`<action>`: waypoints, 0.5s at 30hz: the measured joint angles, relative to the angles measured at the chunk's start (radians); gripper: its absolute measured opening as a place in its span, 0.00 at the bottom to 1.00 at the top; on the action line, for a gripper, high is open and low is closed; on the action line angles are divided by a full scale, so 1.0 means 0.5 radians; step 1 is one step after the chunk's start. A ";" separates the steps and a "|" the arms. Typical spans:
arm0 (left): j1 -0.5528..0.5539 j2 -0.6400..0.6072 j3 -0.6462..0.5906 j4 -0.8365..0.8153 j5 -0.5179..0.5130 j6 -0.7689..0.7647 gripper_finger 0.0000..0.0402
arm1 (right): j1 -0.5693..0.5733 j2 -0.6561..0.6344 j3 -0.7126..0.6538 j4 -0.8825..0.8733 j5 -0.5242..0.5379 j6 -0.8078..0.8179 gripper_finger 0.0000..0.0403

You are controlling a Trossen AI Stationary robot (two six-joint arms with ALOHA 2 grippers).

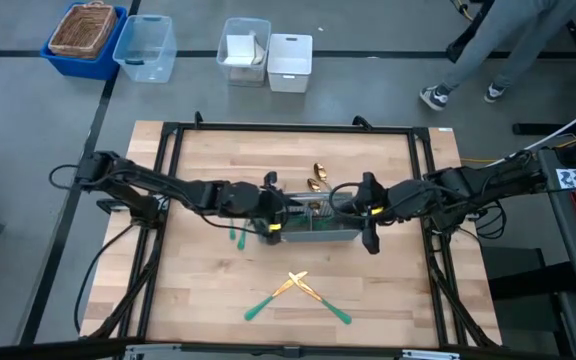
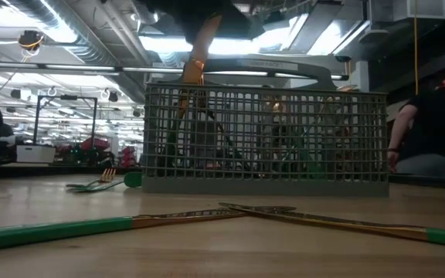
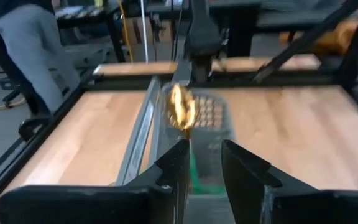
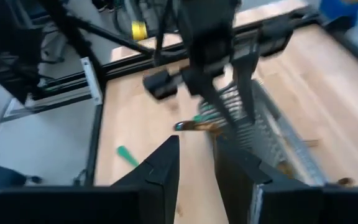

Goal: Sort silverware
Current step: Put the green knife into the gray utensil holder

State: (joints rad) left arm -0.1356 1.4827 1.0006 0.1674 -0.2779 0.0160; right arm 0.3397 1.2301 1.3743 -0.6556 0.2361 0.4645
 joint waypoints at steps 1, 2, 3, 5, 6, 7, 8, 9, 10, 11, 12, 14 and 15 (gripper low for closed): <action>-0.009 -0.034 0.000 0.008 0.000 -0.019 0.21 | 0.000 0.011 0.000 0.006 -0.022 0.032 0.25; -0.020 -0.066 0.000 -0.002 0.001 -0.041 0.21 | 0.000 0.019 0.000 0.011 -0.050 0.072 0.25; -0.031 -0.098 0.000 -0.006 0.001 -0.080 0.21 | 0.000 0.024 -0.001 0.003 -0.064 0.111 0.25; -0.054 -0.160 0.000 -0.016 0.001 -0.174 0.21 | 0.000 0.057 -0.003 0.006 -0.106 0.170 0.25; -0.067 -0.196 0.000 -0.034 0.001 -0.240 0.21 | 0.000 0.072 -0.003 0.016 -0.139 0.207 0.25; -0.084 -0.229 0.000 -0.068 0.000 -0.310 0.21 | 0.000 0.093 -0.003 0.008 -0.167 0.232 0.25; -0.097 -0.260 0.000 -0.091 0.004 -0.401 0.21 | 0.001 0.118 -0.003 0.002 -0.202 0.264 0.25; -0.114 -0.296 0.000 -0.135 0.012 -0.489 0.21 | 0.001 0.144 -0.003 0.008 -0.240 0.277 0.25; -0.135 -0.324 0.000 -0.199 0.017 -0.574 0.21 | 0.001 0.174 -0.003 0.007 -0.279 0.284 0.25; -0.151 -0.351 0.000 -0.251 0.028 -0.663 0.21 | 0.001 0.207 -0.003 0.007 -0.322 0.288 0.25; -0.174 -0.376 0.000 -0.310 0.045 -0.746 0.21 | 0.001 0.239 -0.003 0.013 -0.368 0.289 0.25; -0.228 -0.417 0.000 -0.449 0.097 -0.892 0.21 | 0.002 0.311 -0.003 0.022 -0.457 0.290 0.25; -0.258 -0.426 0.000 -0.492 0.125 -0.961 0.21 | 0.002 0.343 -0.003 0.021 -0.506 0.290 0.25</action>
State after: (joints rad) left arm -0.2645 1.2697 1.0005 -0.0786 -0.2154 -0.4643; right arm 0.3408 1.4017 1.3727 -0.6450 -0.0167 0.6094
